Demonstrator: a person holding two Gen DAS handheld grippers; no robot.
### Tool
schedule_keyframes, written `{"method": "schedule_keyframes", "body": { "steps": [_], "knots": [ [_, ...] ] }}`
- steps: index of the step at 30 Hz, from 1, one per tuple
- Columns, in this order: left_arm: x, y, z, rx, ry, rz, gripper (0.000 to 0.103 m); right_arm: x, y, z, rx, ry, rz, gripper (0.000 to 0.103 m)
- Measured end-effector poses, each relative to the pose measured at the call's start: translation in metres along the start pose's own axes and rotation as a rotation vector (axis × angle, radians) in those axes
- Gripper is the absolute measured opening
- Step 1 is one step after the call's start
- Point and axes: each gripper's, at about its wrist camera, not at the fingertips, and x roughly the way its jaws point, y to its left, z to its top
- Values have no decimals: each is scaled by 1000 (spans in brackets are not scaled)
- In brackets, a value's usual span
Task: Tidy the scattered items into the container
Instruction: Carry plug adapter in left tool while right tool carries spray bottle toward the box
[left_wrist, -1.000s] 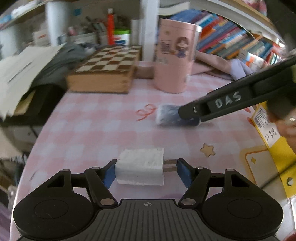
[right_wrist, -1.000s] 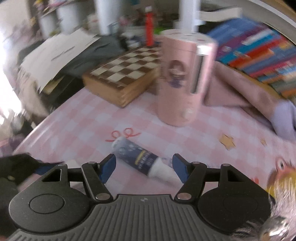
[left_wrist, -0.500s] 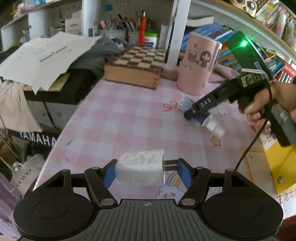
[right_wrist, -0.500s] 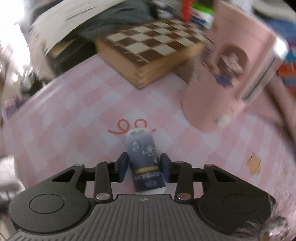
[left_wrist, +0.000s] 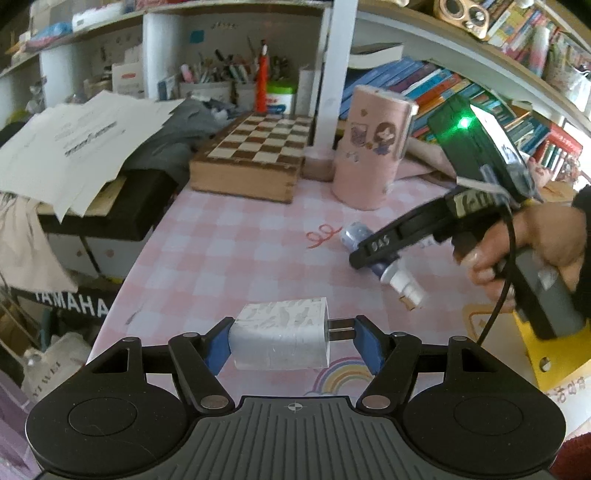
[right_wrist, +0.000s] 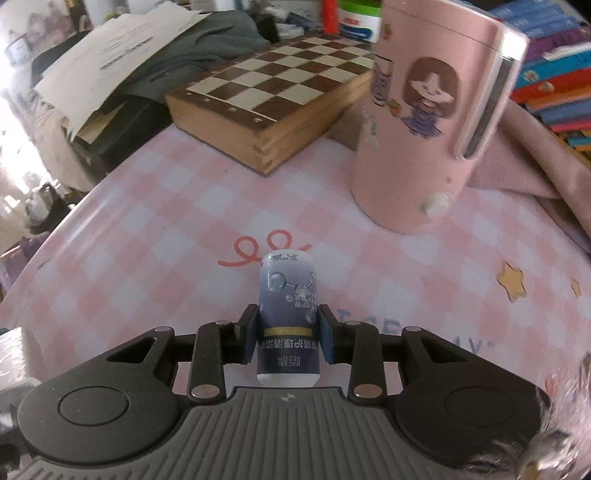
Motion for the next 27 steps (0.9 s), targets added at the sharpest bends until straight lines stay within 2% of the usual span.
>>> {"method": "schedule_keyframes", "body": {
  "steps": [9,16,27],
  "knots": [
    [-21,-19,5,15,-61,-31,69,-53,-8,-30,119,-116,-20,31],
    [-41,-35,8,39,-111,-69,69,-96,-10,-54,172,-167,-19,31],
    [-78,-43,11,33,-170,-152,69,-154,3,-81,165,-260,-5,31]
  ]
}}
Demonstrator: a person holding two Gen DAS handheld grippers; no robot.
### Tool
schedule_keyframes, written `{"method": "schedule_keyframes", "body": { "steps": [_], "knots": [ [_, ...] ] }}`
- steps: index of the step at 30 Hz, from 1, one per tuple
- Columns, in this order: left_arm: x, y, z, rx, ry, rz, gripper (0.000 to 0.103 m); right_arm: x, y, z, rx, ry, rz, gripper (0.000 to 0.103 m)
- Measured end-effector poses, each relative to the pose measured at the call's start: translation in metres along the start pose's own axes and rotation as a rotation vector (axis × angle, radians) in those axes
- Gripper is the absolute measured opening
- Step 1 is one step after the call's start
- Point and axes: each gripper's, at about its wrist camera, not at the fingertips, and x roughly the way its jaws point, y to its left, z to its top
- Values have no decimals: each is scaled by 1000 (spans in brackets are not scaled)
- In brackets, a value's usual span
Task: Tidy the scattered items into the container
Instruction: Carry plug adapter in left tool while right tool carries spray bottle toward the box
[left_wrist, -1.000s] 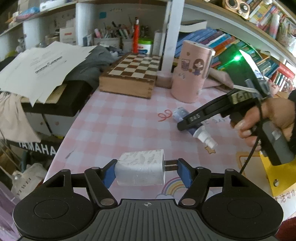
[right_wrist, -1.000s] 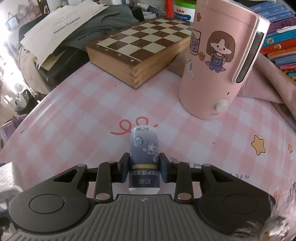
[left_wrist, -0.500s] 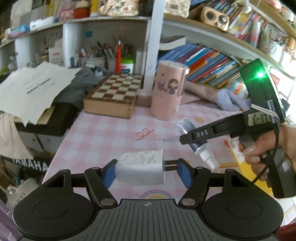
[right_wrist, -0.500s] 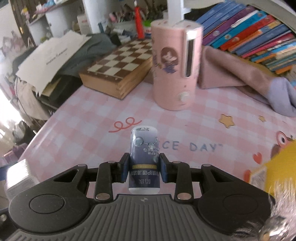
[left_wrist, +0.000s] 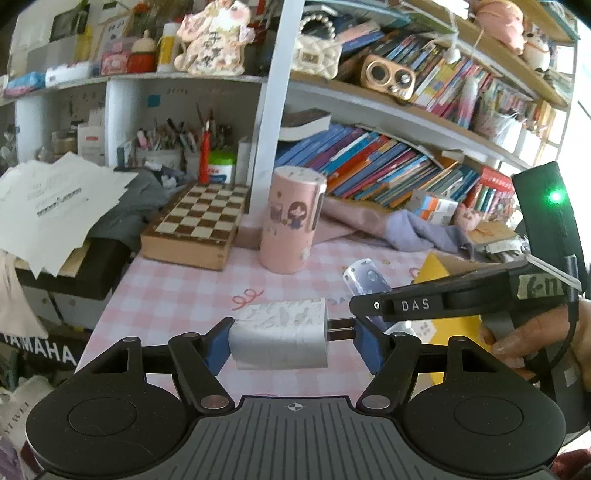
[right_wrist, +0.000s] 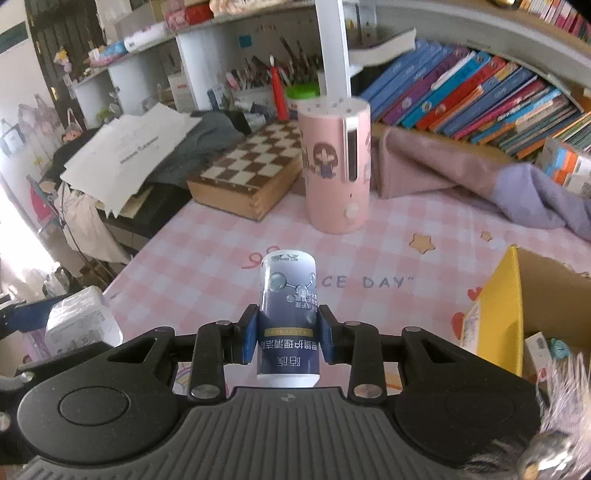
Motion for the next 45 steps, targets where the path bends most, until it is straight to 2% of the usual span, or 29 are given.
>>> {"method": "schedule_keyframes", "body": {
  "steps": [10,26,36,45],
  "knots": [
    [-33,-12,-29,26,26,-29,69,-44,15,-42,-3,0,-4,31],
    [-94,-23,-83,54,69,-68,69,-108,48,-135,59,1,-53,31],
    [-105,-35,-103,80,109,-143,69,-136,60,-181,120,2,-117,31],
    [-102,-55,-110,121,136,-224,69,-156,53,-202,192,0,-192,31]
  ]
}}
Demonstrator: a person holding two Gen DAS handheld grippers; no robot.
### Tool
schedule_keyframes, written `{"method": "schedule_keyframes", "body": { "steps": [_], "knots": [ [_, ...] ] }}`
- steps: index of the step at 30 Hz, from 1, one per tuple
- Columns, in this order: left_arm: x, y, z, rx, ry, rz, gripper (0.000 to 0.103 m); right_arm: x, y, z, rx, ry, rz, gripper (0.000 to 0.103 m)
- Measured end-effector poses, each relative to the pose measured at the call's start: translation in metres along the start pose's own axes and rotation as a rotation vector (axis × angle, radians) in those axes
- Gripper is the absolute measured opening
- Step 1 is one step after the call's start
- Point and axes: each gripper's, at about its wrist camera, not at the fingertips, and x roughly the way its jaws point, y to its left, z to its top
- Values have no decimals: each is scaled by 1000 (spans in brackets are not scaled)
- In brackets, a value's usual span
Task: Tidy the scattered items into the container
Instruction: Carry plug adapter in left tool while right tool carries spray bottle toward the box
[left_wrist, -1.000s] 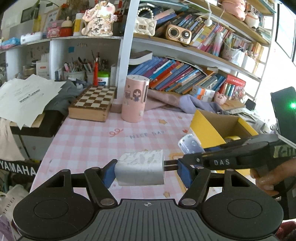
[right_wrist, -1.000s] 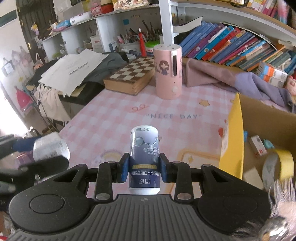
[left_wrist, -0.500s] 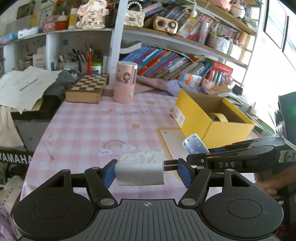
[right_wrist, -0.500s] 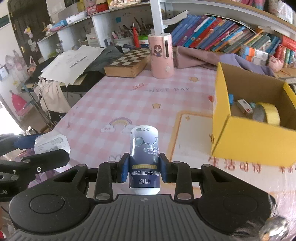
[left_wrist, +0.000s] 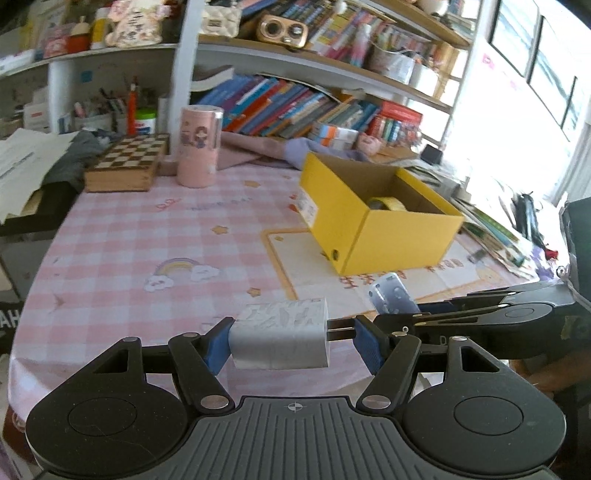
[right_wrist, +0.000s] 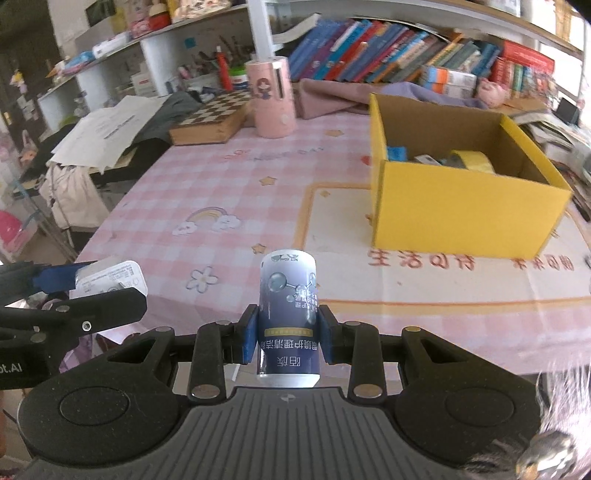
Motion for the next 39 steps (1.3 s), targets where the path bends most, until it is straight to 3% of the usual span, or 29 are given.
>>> {"method": "schedule_keyframes", "body": {
  "steps": [21,39],
  "knots": [
    [46,-82,7,168,77,-206,69,-47,-73,-48,202,-19,-157,31],
    [76,-119,21,195,92,-240,69,-55,-118,-47,243,-16,-193,31]
  ]
}}
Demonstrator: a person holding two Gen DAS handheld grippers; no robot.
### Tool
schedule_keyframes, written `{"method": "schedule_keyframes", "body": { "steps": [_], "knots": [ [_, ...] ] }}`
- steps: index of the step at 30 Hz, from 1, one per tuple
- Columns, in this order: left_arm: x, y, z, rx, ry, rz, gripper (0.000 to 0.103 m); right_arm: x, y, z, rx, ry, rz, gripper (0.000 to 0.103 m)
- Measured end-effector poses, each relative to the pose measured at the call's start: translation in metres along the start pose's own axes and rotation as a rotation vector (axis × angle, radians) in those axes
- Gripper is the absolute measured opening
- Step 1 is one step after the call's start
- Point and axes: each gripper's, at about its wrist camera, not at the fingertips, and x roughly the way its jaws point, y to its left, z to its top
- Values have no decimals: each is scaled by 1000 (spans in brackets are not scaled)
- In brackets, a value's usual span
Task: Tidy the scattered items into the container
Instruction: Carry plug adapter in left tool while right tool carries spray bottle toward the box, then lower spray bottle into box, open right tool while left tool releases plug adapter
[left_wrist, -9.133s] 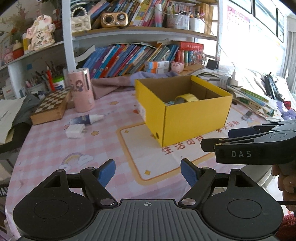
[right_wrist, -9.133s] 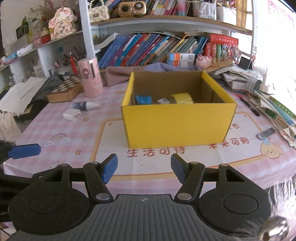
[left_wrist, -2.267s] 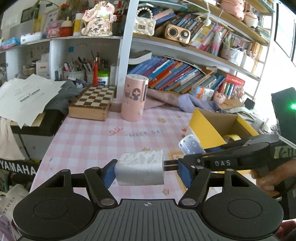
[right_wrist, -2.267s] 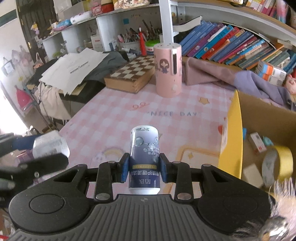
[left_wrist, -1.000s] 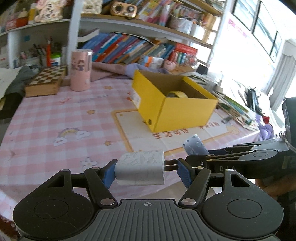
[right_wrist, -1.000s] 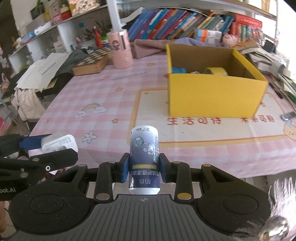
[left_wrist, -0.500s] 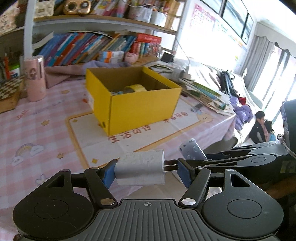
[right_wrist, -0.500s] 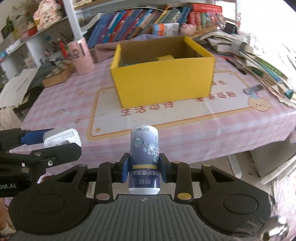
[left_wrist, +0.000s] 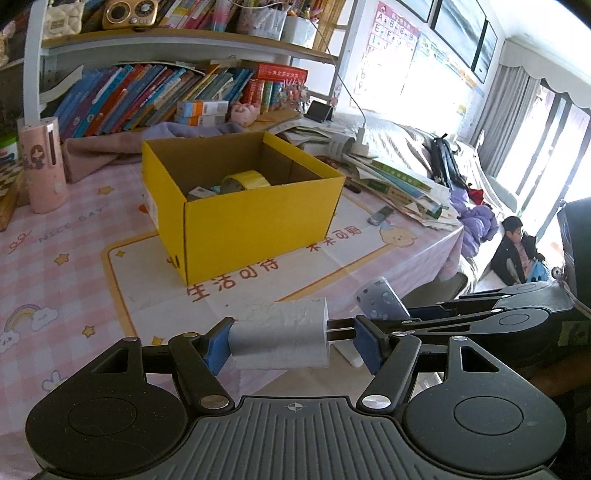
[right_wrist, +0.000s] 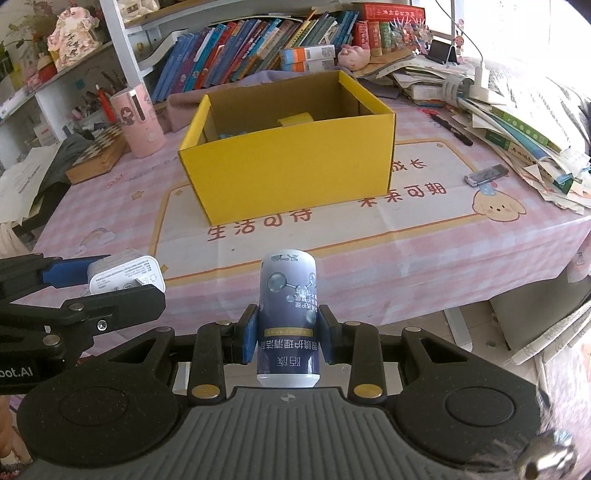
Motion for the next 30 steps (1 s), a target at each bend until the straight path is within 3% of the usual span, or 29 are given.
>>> {"method": "schedule_keyframes", "body": {
  "steps": [10,17,25,30],
  "knots": [
    [16,-3,11,15,11,-4,69,8,-17,10,22,8,-5,31],
    [17,-1,30,20,-37,9,69,14,-26,25,24,-10,-4,31],
    [22,-5,74,97,-130,37,69,23,-34,70,-4,-74,16,31],
    [38,1,104,115,-171,92,69,28,-40,114,-39,-139,44,31]
  ]
}}
